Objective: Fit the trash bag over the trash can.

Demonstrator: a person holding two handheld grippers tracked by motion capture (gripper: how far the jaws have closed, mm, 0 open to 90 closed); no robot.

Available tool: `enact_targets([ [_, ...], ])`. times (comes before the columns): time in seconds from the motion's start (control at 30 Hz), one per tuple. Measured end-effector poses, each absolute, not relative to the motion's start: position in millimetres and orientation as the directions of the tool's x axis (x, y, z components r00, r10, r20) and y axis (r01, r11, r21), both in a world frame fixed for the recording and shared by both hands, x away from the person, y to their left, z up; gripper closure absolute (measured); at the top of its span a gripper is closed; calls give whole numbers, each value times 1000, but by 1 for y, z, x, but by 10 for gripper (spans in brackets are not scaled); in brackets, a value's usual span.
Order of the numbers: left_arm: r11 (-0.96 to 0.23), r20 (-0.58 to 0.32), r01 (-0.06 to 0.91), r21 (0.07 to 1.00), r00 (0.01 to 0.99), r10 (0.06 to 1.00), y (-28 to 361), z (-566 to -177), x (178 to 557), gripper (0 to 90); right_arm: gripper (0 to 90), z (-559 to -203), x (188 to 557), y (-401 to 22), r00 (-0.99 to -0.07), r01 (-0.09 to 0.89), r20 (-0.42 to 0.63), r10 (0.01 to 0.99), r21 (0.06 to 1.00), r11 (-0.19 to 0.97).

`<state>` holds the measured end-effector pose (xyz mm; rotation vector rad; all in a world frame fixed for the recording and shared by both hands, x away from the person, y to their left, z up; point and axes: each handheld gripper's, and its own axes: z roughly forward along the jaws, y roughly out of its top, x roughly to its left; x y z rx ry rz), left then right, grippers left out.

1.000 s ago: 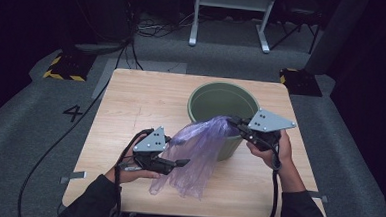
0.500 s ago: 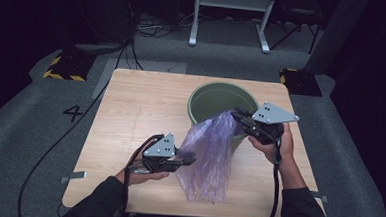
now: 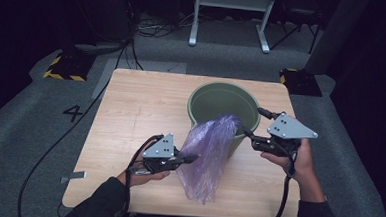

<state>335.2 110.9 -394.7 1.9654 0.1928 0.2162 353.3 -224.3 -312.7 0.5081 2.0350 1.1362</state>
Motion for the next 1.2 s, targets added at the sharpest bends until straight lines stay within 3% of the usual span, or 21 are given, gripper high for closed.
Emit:
enact_targets([
  [0.2,-392,56,49,919,966,251,116,-397,338,892,237,-313,353,-243,-626,21,-344,699,889,457],
  [0.3,-391,54,51,919,966,254,116,-397,339,892,245,-312,349,-248,-625,34,-305,719,909,415],
  [0.4,-393,58,44,918,968,245,113,-397,338,892,256,-313,335,-244,-682,9,-282,675,919,393],
  [0.5,-401,69,36,916,968,243,109,-397,338,892,256,-322,320,-227,-729,-29,-321,605,897,441],
  [0.6,-401,70,35,915,967,244,107,-396,337,891,247,-334,313,-210,-739,-58,-371,563,867,495],
  [0.77,-400,90,16,916,966,244,108,-391,337,891,241,-345,312,-195,-773,-75,-365,519,865,496],
  [0.87,-405,86,20,914,966,243,107,-392,339,891,279,-346,316,-190,-782,-71,-350,516,872,484],
  [0.93,-404,84,22,915,967,242,107,-392,340,891,407,-346,320,-188,-796,-69,-330,507,882,466],
  [1.2,-403,105,5,915,962,250,107,-381,343,888,746,-345,331,-176,-751,-94,-403,523,849,520],
])
